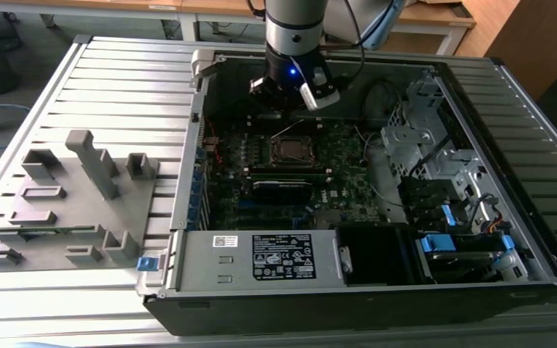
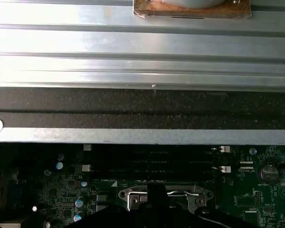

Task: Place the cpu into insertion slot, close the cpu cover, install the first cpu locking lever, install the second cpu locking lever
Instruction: 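Install the first cpu locking lever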

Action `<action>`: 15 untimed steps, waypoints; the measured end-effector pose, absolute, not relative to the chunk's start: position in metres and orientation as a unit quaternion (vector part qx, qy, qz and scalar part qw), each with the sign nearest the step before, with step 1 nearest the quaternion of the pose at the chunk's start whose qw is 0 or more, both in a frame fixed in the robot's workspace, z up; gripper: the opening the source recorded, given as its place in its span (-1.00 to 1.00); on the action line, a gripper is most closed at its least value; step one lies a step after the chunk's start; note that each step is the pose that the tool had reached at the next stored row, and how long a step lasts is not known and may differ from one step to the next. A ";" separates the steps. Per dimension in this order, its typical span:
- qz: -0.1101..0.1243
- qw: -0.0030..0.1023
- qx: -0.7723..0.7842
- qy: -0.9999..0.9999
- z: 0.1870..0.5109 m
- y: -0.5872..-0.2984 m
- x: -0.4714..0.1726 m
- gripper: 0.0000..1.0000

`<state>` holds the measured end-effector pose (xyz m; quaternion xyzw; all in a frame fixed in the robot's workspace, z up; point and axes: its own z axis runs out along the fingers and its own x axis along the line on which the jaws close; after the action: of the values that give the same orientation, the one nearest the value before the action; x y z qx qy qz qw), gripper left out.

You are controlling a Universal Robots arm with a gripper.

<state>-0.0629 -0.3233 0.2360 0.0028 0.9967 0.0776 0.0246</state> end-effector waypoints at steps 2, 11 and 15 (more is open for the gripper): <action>0.078 0.025 0.003 0.997 0.235 -0.323 -0.063 -0.80; 0.084 0.025 0.003 0.996 0.233 -0.323 -0.062 -0.80; 0.085 0.025 0.003 0.996 0.232 -0.323 -0.061 -0.80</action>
<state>-0.0606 -0.3232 0.2322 0.0030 0.9961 0.0845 0.0246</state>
